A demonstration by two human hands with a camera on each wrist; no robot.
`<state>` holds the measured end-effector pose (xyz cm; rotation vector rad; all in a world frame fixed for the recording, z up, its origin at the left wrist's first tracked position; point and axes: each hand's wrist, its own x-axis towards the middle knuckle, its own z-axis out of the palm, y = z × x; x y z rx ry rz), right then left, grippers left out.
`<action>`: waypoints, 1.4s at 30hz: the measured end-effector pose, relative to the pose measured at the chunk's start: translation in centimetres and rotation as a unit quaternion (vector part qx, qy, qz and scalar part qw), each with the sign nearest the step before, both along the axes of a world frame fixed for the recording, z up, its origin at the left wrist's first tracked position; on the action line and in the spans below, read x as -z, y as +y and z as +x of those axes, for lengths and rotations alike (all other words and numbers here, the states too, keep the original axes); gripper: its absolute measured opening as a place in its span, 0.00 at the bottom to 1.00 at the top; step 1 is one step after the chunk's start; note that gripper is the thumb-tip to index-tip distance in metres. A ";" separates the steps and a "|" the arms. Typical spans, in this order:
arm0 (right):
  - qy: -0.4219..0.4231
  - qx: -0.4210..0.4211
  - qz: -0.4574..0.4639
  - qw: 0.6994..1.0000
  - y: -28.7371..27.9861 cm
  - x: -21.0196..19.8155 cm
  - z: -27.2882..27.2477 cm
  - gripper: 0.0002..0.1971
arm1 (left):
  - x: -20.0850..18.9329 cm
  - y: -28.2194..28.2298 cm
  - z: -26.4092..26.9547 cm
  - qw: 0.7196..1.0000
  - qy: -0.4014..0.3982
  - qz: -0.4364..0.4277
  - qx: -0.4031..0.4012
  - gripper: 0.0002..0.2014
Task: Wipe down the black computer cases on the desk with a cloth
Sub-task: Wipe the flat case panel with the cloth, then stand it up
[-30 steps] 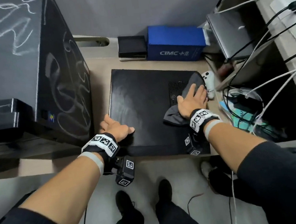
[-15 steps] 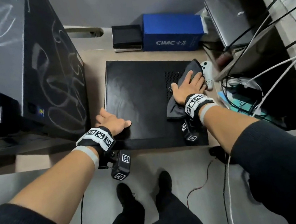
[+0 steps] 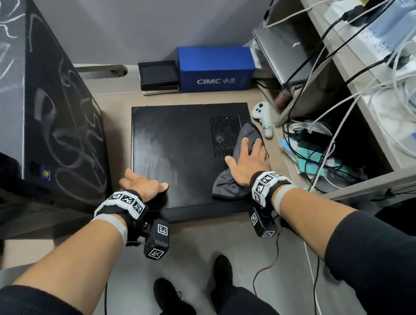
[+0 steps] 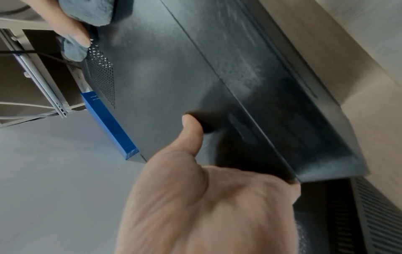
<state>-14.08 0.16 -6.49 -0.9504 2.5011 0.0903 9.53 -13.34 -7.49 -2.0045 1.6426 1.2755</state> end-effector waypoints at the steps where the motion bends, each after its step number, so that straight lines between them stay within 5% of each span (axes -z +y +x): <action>1: 0.003 -0.003 0.001 1.000 0.1 0.0 0.0 0.43 | 0.0 0.0 0.0 1.000 -0.003 0.001 0.006 0.58; 12: -0.028 -0.111 0.045 0.992 2.1 -0.6 -0.1 0.70 | -0.2 -0.1 -0.1 1.000 -0.006 0.002 0.000 0.56; 19: 0.019 -0.097 -0.018 0.995 2.3 0.5 -0.6 0.48 | -0.8 -1.1 -1.1 0.999 -0.002 0.001 -0.035 0.63; 25: 0.019 -0.111 -0.039 0.993 -1.3 0.6 -3.6 0.44 | -0.8 -1.6 -2.6 0.998 -0.014 0.001 -0.063 0.72; 33: 0.005 -0.108 -0.040 0.993 -10.0 1.0 -7.3 0.43 | -0.2 -1.1 -2.9 0.997 -0.064 -0.028 -0.035 0.72; 42: -0.034 -0.299 -0.051 0.952 -11.8 1.6 -0.3 0.40 | -0.2 -1.2 -2.8 0.997 -0.060 -0.030 -0.032 0.72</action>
